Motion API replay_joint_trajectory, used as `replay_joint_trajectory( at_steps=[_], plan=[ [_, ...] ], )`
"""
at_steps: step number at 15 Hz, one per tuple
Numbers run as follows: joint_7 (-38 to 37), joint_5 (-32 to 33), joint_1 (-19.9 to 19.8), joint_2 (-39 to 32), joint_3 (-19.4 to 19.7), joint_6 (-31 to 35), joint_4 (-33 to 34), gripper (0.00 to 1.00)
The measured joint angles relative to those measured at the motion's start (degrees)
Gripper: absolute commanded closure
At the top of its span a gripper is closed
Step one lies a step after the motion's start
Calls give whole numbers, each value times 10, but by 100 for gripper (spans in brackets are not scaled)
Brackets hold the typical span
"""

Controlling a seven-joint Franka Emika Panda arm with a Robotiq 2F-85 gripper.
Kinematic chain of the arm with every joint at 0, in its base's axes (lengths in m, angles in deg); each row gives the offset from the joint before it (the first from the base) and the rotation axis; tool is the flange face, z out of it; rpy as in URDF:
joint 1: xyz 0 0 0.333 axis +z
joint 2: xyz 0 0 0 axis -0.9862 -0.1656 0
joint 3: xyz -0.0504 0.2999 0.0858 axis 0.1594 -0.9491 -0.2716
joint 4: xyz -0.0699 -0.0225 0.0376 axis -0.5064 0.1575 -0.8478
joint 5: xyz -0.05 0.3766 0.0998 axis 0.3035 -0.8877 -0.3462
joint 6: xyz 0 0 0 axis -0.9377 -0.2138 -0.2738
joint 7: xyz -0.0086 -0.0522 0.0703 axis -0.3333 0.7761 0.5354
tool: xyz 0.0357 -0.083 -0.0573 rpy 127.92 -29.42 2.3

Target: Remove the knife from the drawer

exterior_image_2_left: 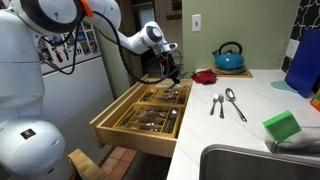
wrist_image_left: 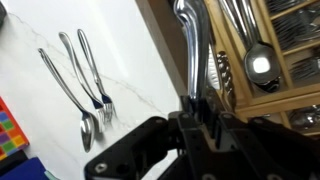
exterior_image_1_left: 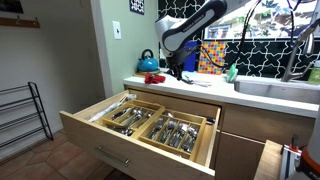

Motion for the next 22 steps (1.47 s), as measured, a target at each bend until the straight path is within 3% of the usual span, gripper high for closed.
replay_joint_trajectory(
  at_steps=[6, 12, 22],
  plan=[
    [95, -18, -67, -40, 29, -13, 59, 95],
    [201, -84, -116, -84, 33, 42, 65, 95],
    [309, -141, -157, -109, 34, 67, 65, 95]
  ],
)
